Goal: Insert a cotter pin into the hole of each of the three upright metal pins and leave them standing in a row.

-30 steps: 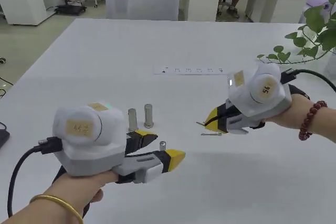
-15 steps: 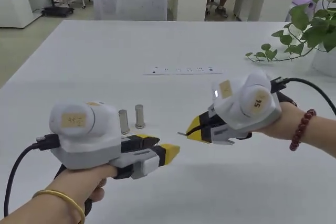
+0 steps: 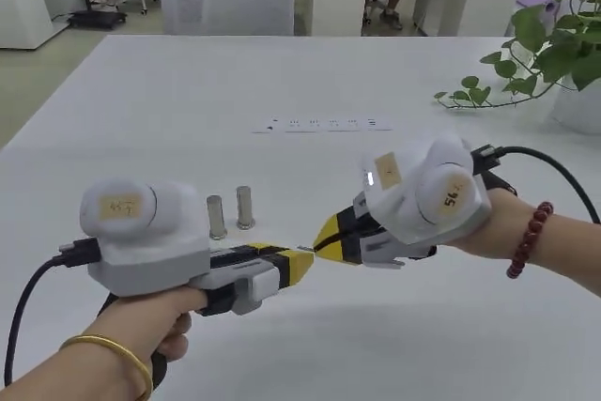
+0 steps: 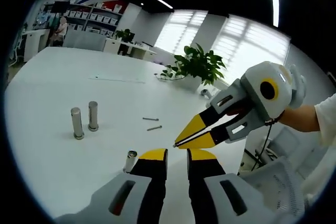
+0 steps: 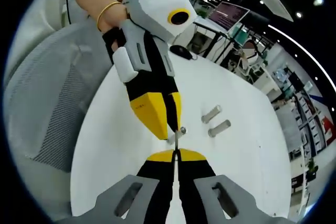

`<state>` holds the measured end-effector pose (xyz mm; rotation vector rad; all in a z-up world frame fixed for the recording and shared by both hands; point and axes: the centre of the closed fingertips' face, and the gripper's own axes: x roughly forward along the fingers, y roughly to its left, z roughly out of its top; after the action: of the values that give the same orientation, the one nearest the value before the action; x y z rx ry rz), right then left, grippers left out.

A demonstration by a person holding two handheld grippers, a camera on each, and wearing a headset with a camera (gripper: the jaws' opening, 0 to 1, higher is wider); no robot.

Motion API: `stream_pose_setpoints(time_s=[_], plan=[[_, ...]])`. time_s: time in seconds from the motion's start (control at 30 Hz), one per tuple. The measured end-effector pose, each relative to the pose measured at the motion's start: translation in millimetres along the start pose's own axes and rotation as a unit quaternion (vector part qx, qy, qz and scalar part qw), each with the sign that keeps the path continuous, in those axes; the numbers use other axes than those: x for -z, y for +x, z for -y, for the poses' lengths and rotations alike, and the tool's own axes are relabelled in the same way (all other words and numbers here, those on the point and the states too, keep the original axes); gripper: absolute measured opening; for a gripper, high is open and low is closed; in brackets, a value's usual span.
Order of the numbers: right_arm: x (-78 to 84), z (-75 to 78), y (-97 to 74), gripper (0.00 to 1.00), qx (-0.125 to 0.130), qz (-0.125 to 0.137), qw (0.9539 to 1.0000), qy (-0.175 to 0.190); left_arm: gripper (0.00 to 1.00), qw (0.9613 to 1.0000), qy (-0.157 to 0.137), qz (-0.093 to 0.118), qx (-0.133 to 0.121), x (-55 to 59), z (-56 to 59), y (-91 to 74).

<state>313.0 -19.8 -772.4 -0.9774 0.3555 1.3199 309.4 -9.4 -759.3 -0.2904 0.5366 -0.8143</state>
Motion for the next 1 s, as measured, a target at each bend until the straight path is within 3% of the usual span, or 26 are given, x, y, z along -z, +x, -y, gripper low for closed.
stream_pose_setpoints(time_s=[0.43,0.83,1.0], plan=[[-11.2,-3.6,2.7,0.02,-0.003,0.008,0.9998,-0.015,0.04,0.9993,-0.035,0.008,-0.003,-1.6,-0.5,0.7],[-14.1,-9.5,4.4,0.02,-0.006,0.009,0.9998,-0.018,0.01,0.9997,-0.024,-0.003,-0.003,4.8,-0.1,-1.6],[-15.6,-8.1,3.8,0.02,0.000,0.010,0.9998,-0.019,0.00,0.9996,-0.028,0.006,0.002,2.7,-1.3,-3.1]])
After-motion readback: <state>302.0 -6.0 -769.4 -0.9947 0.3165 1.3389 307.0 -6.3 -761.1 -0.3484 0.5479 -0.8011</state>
